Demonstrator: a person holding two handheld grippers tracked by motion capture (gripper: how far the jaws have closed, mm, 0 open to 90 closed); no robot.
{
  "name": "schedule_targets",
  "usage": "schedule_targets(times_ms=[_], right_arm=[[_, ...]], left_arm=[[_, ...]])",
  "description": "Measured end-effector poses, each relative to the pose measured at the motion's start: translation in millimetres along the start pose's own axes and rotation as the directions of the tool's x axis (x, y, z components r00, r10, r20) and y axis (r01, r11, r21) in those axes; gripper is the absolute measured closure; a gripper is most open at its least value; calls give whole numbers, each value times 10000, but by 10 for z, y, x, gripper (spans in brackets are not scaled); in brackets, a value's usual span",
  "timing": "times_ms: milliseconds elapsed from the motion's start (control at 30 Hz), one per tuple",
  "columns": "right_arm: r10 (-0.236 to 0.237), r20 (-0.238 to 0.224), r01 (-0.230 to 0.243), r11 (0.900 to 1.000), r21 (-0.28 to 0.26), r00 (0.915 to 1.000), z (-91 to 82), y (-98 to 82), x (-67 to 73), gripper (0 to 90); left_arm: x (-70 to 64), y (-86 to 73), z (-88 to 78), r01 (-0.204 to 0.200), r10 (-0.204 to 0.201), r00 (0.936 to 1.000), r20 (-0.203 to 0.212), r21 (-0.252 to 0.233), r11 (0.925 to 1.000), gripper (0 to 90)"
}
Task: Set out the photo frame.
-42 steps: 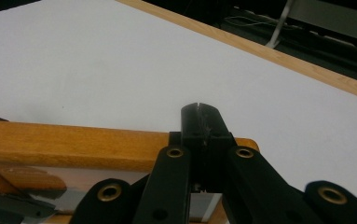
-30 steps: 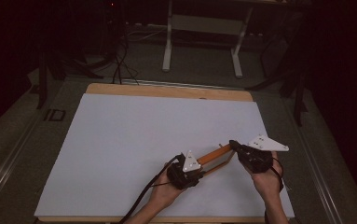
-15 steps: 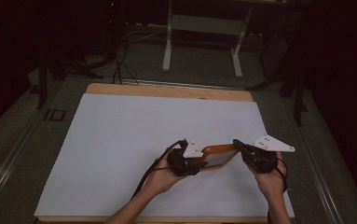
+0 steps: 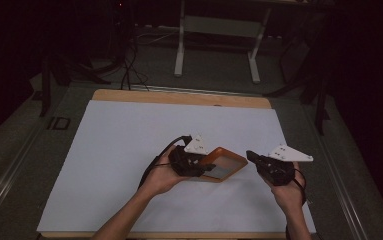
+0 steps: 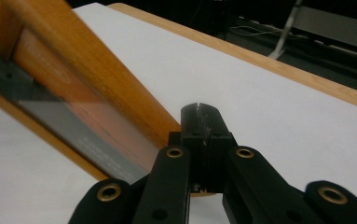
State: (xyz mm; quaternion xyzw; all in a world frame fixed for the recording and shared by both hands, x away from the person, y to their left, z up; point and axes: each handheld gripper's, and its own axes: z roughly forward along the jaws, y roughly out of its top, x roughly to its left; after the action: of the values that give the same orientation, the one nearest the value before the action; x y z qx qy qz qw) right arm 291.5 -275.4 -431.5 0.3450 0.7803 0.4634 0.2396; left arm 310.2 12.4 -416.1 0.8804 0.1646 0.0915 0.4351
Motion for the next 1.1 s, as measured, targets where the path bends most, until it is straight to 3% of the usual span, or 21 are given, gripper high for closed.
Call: schedule_targets(times_ms=[200,300,400,500,567,733,867,1033,1100], right_arm=[[-256,-380,260,9996,110,9990,46,16,58,858],[-573,-918,583,9983,84,9941,91,33,127,772],[-591,-1019,604,9981,100,9930,98,37,140,750],[-986,-1710,1017,9948,96,9803,131,51,206,663],[-1017,-1817,1036,9946,10,9781,123,51,205,628],[-1301,-2535,1329,9911,-63,9585,112,45,203,553],[-1704,-2768,1763,9843,-35,9457,155,49,249,492],[-1761,-2997,1838,9830,-26,9376,260,84,263,438],[-1782,-3196,1853,9827,-84,9307,300,101,273,418]], left_arm=[[29,32,-112,-307,306,9994,134,94,9995,692],[28,51,-139,-538,532,9980,334,184,9984,691],[27,58,-141,-627,618,9973,409,208,9978,691],[37,66,-132,-711,700,9962,509,190,9973,690],[51,58,-133,-688,680,9962,544,138,9975,690],[65,53,-125,-754,750,9951,640,40,9971,688],[72,55,-118,-950,948,9919,843,-10,9955,686],[75,59,-111,-1101,1100,9885,1039,-49,9939,685],[68,65,-104,-1244,1244,9856,1146,-73,9922,684]])
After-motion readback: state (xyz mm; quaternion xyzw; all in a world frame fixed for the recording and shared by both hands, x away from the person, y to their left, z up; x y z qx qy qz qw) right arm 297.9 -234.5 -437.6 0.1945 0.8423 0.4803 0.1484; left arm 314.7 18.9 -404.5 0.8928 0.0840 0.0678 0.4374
